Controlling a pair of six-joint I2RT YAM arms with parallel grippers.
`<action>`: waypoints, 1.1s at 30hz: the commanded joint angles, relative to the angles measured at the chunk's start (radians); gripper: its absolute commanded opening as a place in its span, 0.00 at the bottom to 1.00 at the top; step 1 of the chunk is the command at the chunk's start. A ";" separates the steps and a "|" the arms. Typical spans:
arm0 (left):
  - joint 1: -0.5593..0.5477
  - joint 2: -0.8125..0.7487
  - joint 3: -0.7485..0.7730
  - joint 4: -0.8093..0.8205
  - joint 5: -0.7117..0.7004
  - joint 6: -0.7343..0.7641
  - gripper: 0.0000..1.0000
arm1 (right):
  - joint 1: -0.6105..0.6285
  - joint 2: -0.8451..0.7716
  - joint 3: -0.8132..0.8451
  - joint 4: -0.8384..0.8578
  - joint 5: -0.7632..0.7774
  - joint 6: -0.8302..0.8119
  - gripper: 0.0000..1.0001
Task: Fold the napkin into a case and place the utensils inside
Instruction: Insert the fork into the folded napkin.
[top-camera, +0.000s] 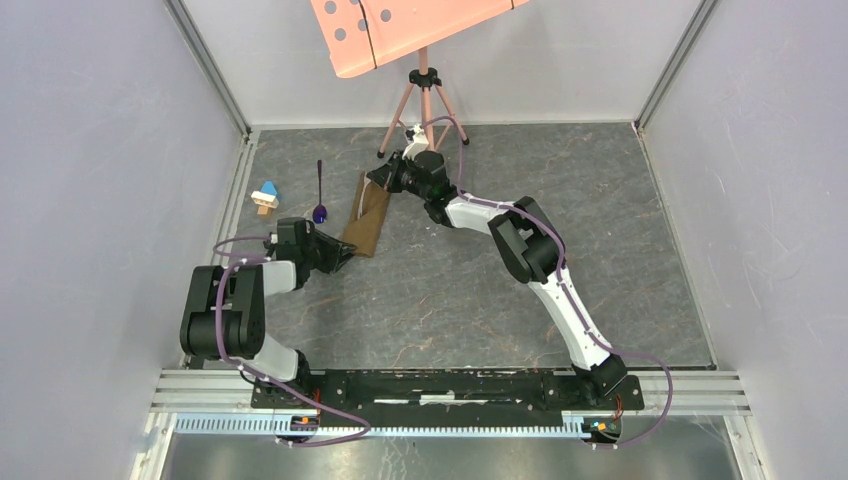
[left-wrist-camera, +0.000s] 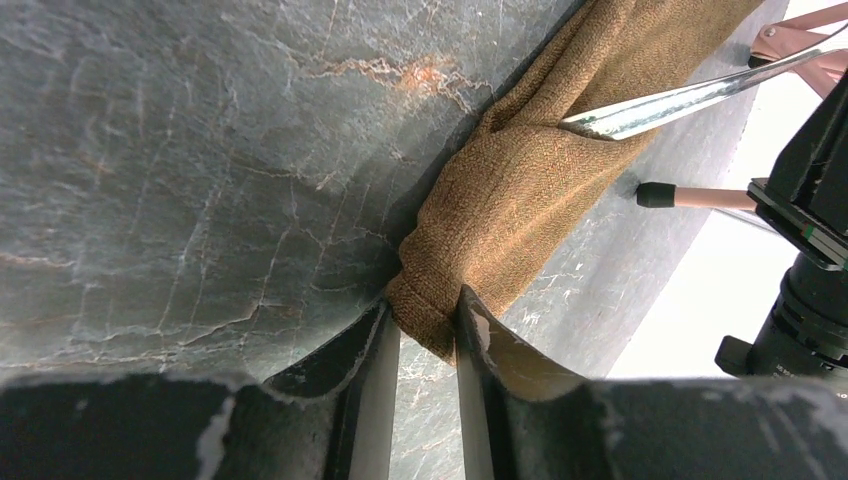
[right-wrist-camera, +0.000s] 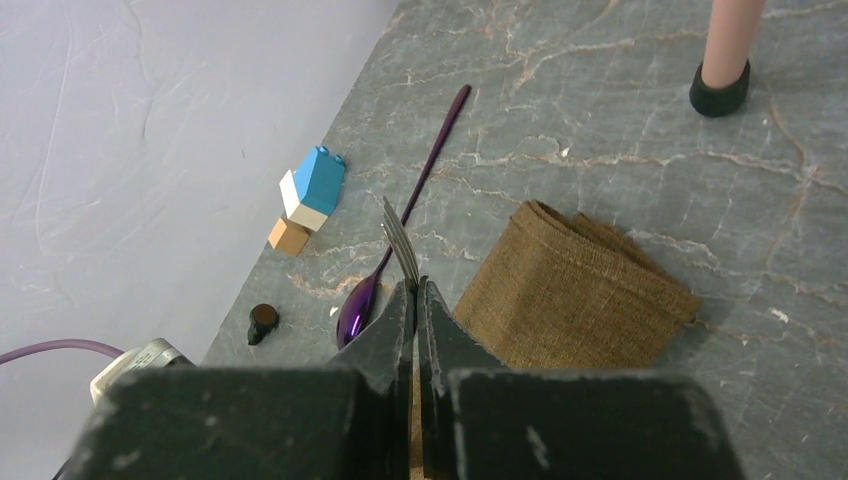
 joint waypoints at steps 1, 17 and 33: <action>-0.001 0.026 -0.017 0.030 -0.007 -0.039 0.32 | -0.010 -0.010 0.006 -0.055 0.028 0.069 0.00; -0.001 0.008 -0.027 0.056 -0.006 -0.050 0.29 | 0.023 0.001 -0.053 -0.131 0.042 0.212 0.00; -0.002 -0.018 -0.047 0.078 -0.010 -0.047 0.29 | 0.042 0.060 0.088 -0.305 0.060 0.162 0.15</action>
